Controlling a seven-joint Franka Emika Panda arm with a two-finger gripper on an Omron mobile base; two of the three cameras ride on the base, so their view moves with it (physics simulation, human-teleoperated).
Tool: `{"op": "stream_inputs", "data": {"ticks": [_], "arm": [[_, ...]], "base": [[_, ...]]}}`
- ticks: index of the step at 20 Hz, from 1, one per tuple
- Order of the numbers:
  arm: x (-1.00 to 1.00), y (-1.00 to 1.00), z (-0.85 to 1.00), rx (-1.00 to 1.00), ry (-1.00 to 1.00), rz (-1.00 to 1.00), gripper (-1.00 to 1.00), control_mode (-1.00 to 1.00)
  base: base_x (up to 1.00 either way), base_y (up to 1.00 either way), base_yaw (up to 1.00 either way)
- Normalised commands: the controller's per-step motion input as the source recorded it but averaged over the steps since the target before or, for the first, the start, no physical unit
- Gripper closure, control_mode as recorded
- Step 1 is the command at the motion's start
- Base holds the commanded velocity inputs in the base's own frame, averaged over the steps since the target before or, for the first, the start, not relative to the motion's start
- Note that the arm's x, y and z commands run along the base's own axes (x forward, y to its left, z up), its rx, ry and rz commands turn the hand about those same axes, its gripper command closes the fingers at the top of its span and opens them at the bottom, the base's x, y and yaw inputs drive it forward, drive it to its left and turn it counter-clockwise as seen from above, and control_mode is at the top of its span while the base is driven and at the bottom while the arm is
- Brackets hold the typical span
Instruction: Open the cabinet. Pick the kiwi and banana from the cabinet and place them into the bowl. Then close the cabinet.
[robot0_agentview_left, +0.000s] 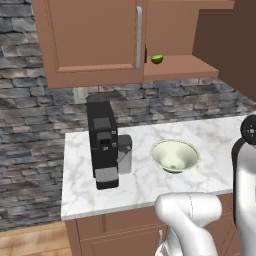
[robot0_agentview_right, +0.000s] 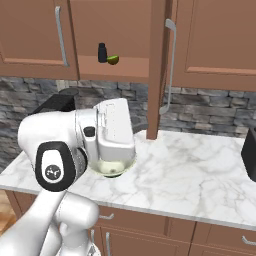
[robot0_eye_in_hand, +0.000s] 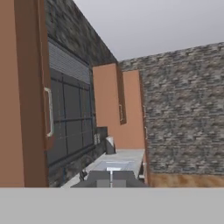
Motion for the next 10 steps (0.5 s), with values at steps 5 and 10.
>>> {"op": "stream_inputs", "data": {"ticks": [5,10], "arm": [[-0.78,0.03,0.00,0.00,0.00,0.02,1.00,-1.00],[-0.56,0.35,0.00,0.00,0.00,0.12,1.00,-1.00]], "base": [[0.00,0.00,0.00],[0.00,0.00,0.00]]}}
